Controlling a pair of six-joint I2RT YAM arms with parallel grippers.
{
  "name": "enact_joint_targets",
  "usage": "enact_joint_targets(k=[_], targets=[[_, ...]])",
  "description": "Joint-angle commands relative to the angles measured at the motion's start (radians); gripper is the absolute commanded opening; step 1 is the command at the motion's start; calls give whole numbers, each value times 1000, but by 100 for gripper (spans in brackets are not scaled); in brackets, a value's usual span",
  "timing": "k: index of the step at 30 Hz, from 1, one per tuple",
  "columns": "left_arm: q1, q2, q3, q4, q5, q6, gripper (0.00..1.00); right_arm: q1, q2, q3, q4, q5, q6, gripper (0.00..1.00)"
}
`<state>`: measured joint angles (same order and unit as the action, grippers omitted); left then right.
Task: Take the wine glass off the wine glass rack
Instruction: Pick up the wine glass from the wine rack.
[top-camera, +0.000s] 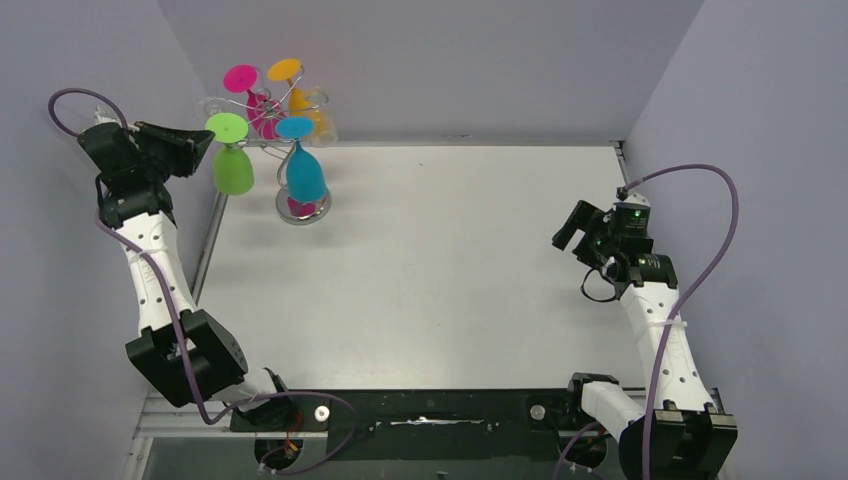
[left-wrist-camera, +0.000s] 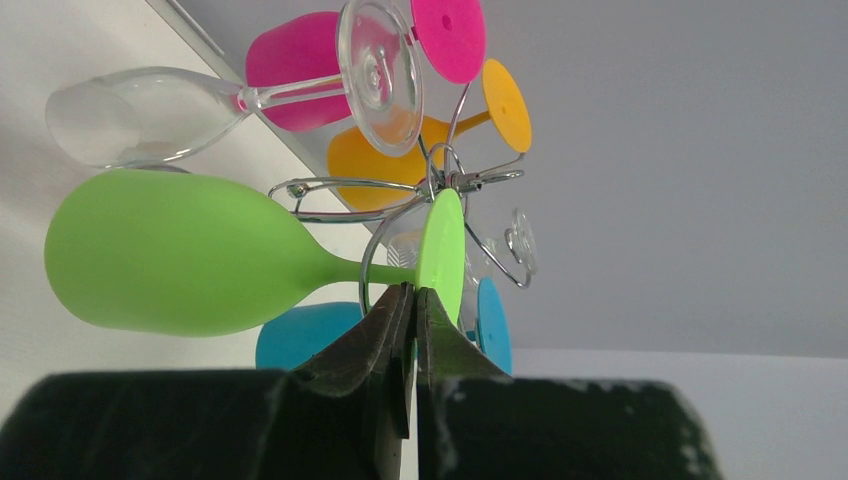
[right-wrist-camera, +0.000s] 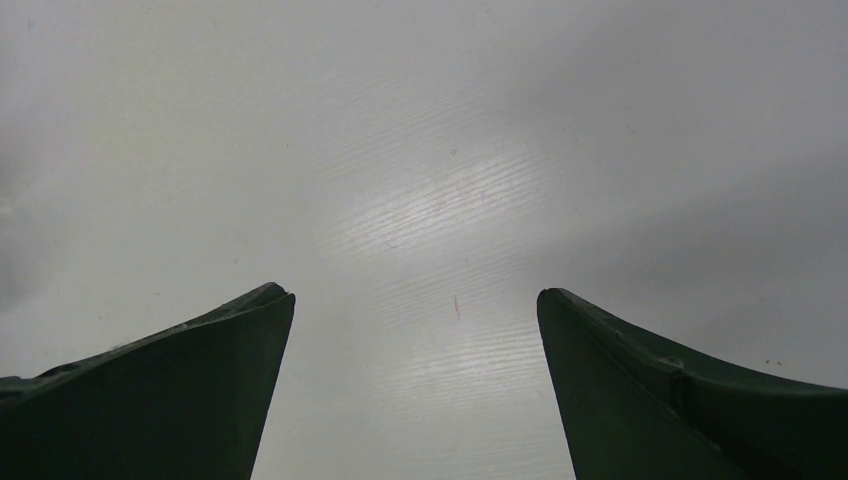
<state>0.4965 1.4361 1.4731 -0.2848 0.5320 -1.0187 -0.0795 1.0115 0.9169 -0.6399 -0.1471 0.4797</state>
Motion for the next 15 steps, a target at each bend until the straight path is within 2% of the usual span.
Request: enact_joint_targets(k=[1, 15], targets=[[-5, 20, 81, 84, 12, 9, 0, -8, -9, 50, 16, 24, -12, 98], [-97, 64, 122, 22, 80, 101, 0, -7, -21, 46, 31, -2, -6, 98]])
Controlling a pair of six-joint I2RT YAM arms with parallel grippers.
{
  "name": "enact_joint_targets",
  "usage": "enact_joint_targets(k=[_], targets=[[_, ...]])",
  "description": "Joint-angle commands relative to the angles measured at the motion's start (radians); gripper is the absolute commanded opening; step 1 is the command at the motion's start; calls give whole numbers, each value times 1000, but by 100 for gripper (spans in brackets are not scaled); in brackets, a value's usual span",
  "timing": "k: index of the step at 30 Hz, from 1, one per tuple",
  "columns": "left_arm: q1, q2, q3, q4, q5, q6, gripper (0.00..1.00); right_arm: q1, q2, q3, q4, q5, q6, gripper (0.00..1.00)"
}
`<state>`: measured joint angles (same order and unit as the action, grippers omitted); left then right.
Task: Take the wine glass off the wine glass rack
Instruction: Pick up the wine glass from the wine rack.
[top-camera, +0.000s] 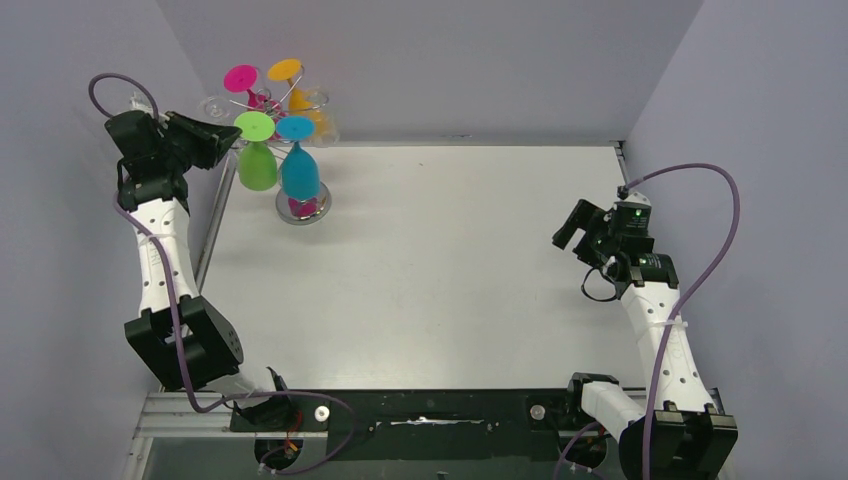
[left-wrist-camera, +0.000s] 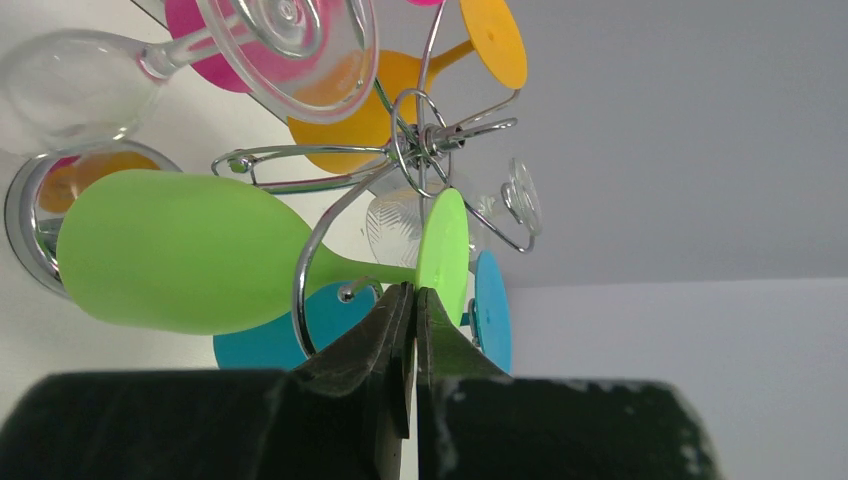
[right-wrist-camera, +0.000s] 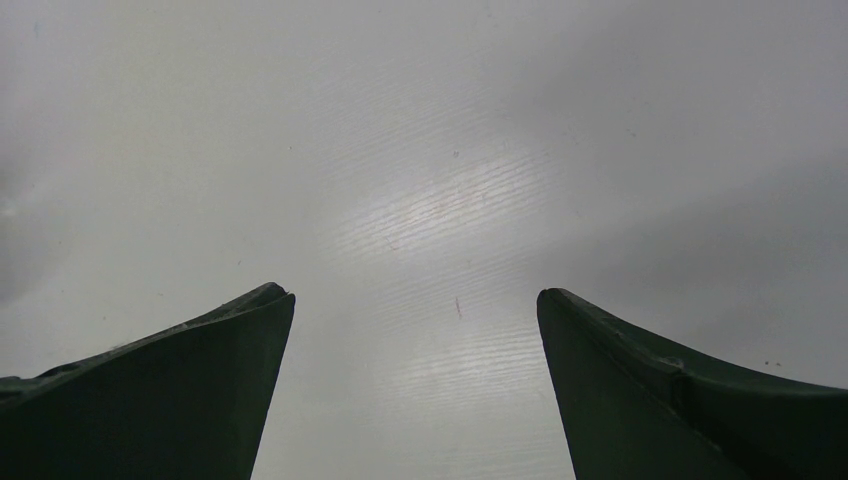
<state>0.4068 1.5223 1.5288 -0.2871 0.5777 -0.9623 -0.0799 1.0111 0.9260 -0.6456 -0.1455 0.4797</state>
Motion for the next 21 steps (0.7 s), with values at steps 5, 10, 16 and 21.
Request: enact_joint_targets(k=[5, 10, 16, 21], targets=[[-5, -102, -1, 7, 16, 63, 0, -7, -36, 32, 86, -96, -17, 98], [-5, -180, -54, -15, 1, 83, 0, -7, -117, -7, 203, -175, -15, 98], [-5, -306, -164, -52, -49, 94, 0, -7, -200, -78, 314, -219, 1, 98], [-50, -380, -194, -217, -203, 217, 0, -6, -187, -94, 329, -223, 29, 98]])
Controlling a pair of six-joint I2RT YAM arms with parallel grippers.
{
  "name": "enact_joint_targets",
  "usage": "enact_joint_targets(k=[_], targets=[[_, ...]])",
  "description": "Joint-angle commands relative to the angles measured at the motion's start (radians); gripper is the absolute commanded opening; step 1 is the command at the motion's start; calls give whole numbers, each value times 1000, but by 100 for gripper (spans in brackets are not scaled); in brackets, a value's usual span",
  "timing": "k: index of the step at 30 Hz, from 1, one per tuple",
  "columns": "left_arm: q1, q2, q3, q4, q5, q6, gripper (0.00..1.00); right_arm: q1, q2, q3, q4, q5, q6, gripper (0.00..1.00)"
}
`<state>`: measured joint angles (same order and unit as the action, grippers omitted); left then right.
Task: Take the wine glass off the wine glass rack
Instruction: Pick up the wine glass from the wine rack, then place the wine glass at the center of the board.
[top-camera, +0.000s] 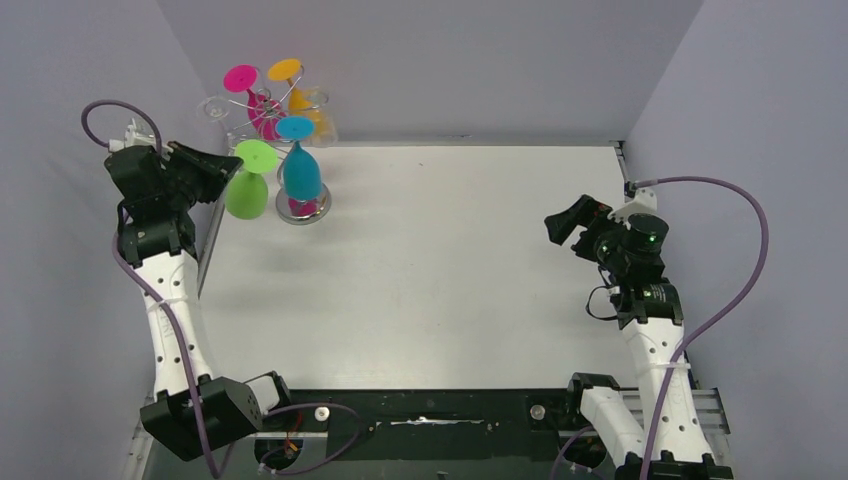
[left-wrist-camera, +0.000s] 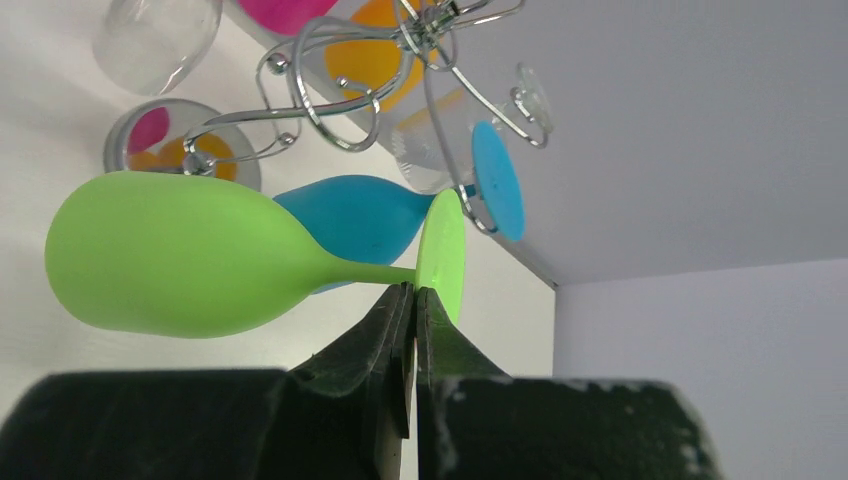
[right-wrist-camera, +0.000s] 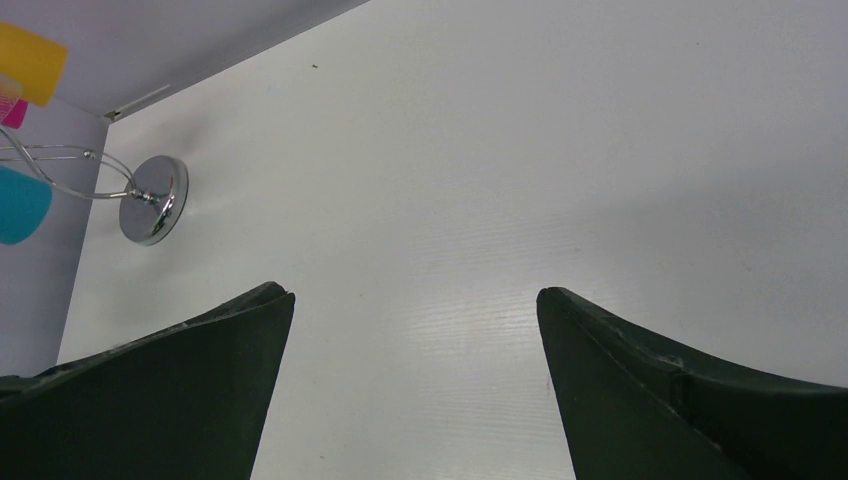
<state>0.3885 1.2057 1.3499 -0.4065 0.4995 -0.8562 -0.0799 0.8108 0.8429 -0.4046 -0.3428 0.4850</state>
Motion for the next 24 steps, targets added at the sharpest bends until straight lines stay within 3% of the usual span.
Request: enact_joint_targets(k=[1, 4, 7, 10, 13, 17, 21, 24], targets=[[-43, -78, -18, -131, -174, 136, 0, -6, 19, -9, 87, -29, 28, 98], [-92, -123, -39, -206, -262, 212, 0, -6, 42, -8, 92, -45, 42, 98], [-158, -163, -93, -207, -234, 265, 0, -6, 58, -25, 125, -67, 66, 98], [-317, -163, -129, -200, -68, 411, 0, -7, 75, -44, 167, -92, 109, 98], [-559, -165, -142, -299, -139, 520, 0, -5, 90, -54, 198, -138, 122, 98], [-797, -167, -208, -260, -249, 493, 0, -4, 111, -117, 381, -368, 184, 98], [-917, -111, -215, -92, -245, 411, 0, 32, 206, -143, 581, -568, 356, 98], [-985, -51, -195, 15, -233, 388, 0, 125, 280, -83, 574, -661, 320, 99]])
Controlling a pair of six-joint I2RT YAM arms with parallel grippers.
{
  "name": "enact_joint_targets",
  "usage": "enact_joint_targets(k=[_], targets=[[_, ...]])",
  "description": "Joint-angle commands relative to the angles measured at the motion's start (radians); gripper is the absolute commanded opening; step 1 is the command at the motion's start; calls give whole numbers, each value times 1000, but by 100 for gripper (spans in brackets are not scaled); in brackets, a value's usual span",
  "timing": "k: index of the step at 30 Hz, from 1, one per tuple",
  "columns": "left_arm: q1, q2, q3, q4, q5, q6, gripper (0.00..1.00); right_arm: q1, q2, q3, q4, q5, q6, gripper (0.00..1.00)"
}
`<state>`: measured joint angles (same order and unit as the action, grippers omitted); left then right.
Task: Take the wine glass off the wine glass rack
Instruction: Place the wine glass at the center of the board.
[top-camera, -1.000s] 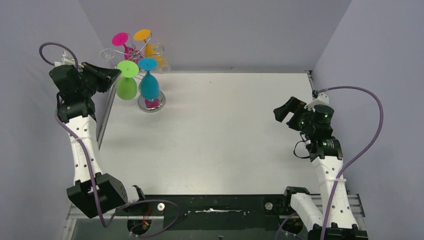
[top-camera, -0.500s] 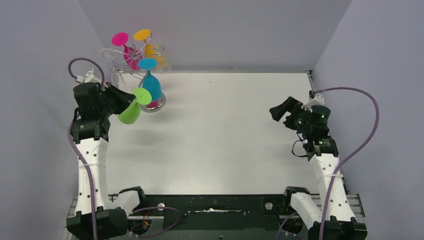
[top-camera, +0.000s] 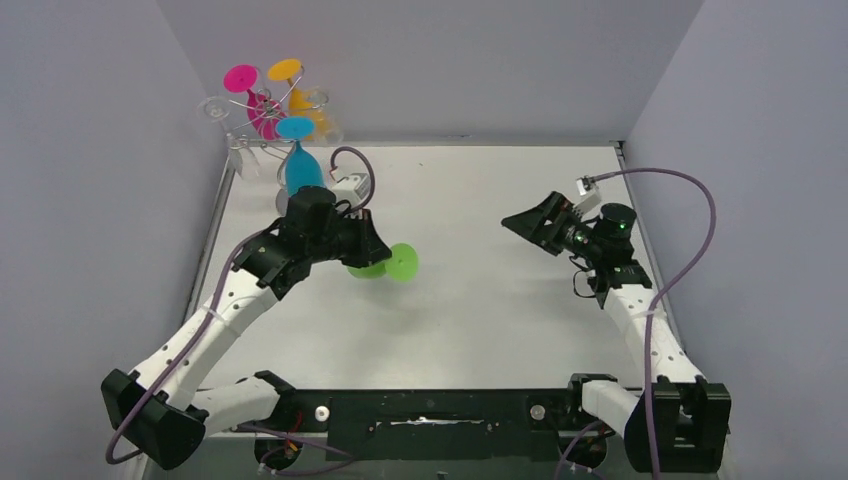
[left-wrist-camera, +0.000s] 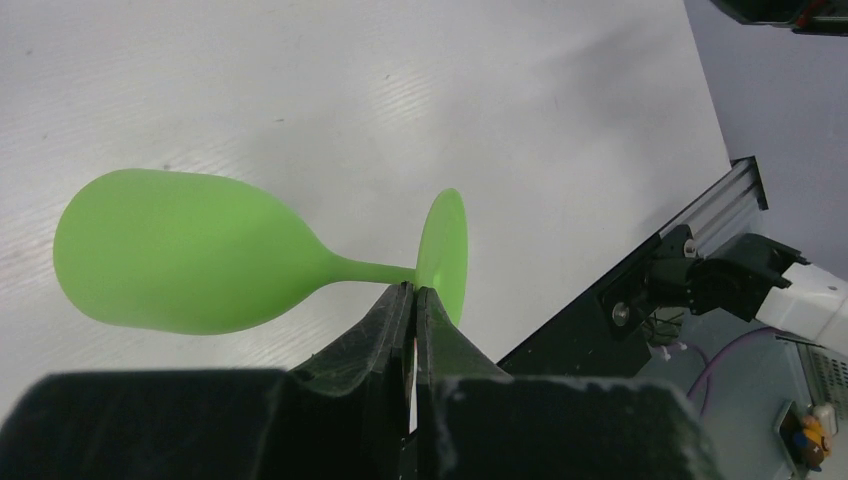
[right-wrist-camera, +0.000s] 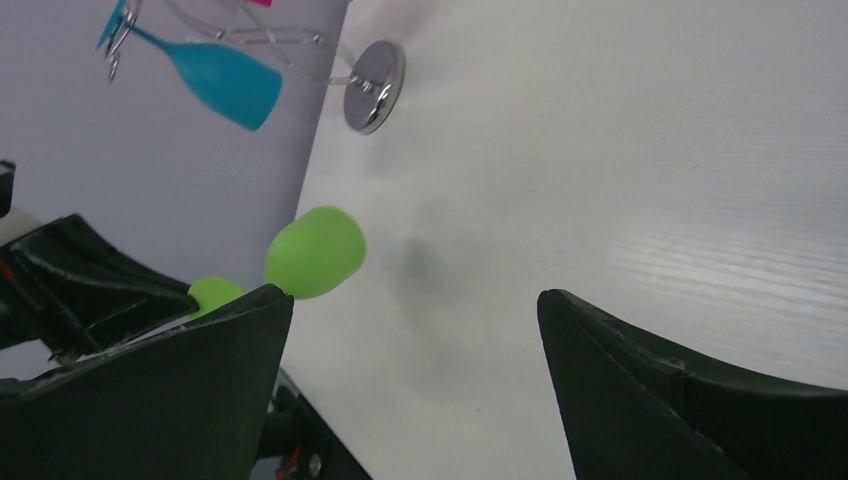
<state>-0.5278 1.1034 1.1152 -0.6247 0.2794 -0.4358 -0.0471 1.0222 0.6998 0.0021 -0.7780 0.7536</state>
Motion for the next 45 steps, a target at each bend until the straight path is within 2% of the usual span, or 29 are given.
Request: enact_joint_targets(k=[1, 3, 5, 7, 9, 13, 21, 25, 29, 30, 33, 36, 40, 45], targets=[[-92, 80, 49, 266, -6, -37, 0, 139, 85, 85, 143, -236, 16, 98], [-114, 117, 62, 315, 4, -57, 0, 228, 108, 130, 81, -228, -68, 94], [-119, 140, 51, 386, 12, -108, 0, 282, 119, 155, 45, -186, -109, 82], [-118, 148, 21, 481, 35, -170, 0, 303, 115, 121, 133, -187, -59, 72], [-119, 145, -11, 560, 64, -219, 0, 303, 111, 84, 223, -198, -14, 67], [-119, 122, -72, 656, 106, -268, 0, 306, 128, 67, 231, -210, 0, 60], [-118, 148, -78, 694, 185, -285, 0, 316, 185, 45, 461, -338, 135, 43], [-118, 141, -98, 749, 185, -316, 0, 317, 212, 53, 469, -330, 140, 23], [-118, 138, -104, 748, 185, -318, 0, 318, 220, 26, 588, -349, 215, 5], [-117, 140, -104, 744, 185, -318, 4, 318, 221, 22, 623, -355, 235, 1], [-117, 151, -102, 727, 213, -322, 26, 319, 213, 18, 628, -333, 238, 0], [-117, 161, -98, 711, 246, -320, 38, 319, 190, 28, 532, -277, 175, 0], [-119, 190, -101, 716, 317, -338, 41, 319, 161, 23, 510, -253, 150, 0], [-121, 229, -118, 824, 404, -406, 34, 319, 154, 18, 520, -272, 156, 0]])
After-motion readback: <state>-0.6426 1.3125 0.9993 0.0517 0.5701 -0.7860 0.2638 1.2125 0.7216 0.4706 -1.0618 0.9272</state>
